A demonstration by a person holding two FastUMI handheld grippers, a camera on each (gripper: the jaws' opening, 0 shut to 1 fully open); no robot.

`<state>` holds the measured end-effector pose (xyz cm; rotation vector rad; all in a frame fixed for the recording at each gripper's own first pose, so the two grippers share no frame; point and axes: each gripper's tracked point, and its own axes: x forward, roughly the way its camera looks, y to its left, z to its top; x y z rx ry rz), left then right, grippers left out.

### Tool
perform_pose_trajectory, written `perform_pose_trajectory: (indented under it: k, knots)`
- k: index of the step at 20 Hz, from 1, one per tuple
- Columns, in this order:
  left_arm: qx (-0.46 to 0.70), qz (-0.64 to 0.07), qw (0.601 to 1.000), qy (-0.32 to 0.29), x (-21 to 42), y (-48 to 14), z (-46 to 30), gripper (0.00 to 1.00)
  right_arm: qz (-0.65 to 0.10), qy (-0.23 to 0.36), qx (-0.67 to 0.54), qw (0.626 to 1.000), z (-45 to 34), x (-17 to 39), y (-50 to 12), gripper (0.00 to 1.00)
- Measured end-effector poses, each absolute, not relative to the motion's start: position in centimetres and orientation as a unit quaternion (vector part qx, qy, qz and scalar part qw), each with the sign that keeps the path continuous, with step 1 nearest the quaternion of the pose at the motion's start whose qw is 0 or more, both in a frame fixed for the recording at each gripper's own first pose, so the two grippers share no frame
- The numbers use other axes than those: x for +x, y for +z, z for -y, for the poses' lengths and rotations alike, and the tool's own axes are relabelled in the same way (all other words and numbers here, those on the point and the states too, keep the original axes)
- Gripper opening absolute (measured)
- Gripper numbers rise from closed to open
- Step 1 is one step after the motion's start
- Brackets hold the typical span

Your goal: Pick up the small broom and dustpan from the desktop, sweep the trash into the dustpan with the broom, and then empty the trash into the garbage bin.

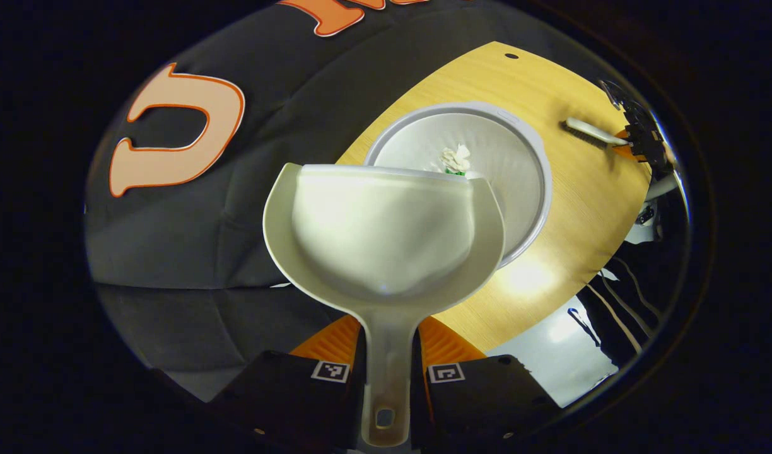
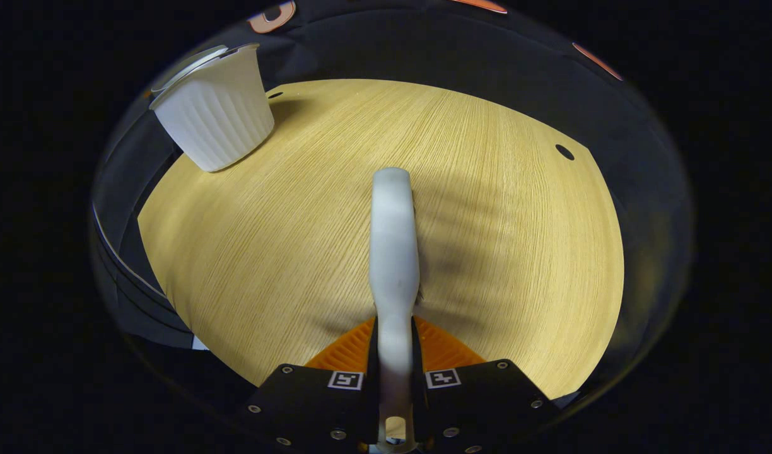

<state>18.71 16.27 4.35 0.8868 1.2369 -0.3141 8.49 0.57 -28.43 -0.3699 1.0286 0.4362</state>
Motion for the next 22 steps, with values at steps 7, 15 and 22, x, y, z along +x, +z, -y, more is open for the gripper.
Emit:
perform_pose_trajectory:
  k: [7, 15, 22]
  knots:
    - [0.217, -0.527, 0.805, -0.164, 19.6, 3.3, -12.3, 0.31, -0.494, 0.193, -0.164, 0.832, -0.7, 8.1, -28.6, 0.22]
    - [0.155, -0.41, 0.871, -0.224, 21.2, 9.9, -2.7, 0.31, -0.486, 0.161, -0.132, 0.849, -1.6, 8.5, -29.0, 0.21]
    - [0.129, -0.407, 0.849, -0.312, 17.4, 8.0, 8.8, 0.3, -0.491, 0.143, -0.122, 0.851, 0.2, 9.6, -29.7, 0.22]
